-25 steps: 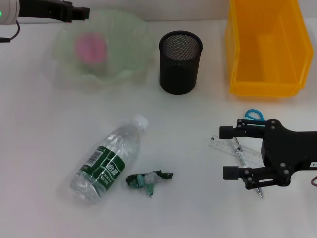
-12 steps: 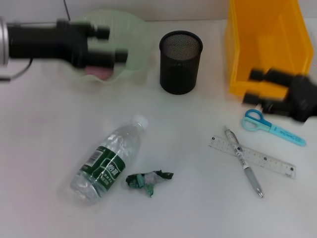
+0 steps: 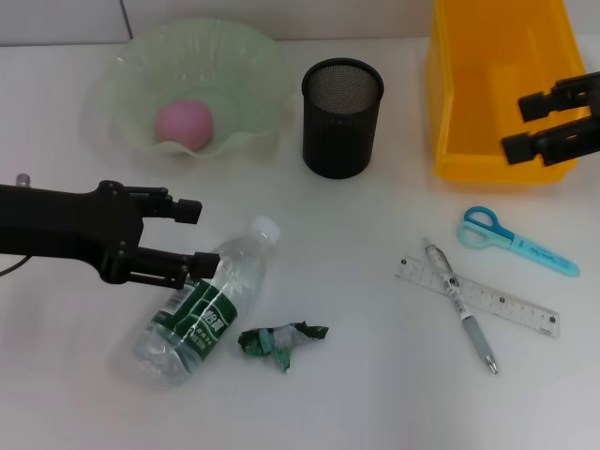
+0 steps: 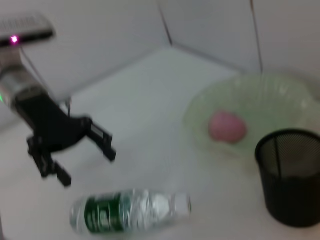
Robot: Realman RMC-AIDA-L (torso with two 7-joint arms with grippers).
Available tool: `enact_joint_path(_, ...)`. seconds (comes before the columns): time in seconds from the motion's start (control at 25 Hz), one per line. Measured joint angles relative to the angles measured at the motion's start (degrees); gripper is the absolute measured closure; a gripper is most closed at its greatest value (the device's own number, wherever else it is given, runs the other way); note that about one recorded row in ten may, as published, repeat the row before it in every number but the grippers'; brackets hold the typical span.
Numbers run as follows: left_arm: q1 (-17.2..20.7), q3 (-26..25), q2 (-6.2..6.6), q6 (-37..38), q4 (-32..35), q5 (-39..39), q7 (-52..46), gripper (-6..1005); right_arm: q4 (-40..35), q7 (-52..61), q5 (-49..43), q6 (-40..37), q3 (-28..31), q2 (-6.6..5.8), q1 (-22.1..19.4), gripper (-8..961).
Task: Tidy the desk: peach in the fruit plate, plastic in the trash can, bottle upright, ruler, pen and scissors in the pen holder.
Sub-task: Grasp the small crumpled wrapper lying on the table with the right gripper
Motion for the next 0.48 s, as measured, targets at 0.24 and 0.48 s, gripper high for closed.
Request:
enact_joint_path(0.24,0.8,-0.2,0.36,1.1,-0.3,-0.1,-0.2,165,-0.7,6.4,-10.3,-1.2,-18.4,2.12,9.5,121)
enact_joint_path(0.48,1.3,-1.2,0.76,1.5,-0.4,-0.1,-0.5,165,0.4,-0.3,-14.9,2.4,-28.4,6.29,9.5,122)
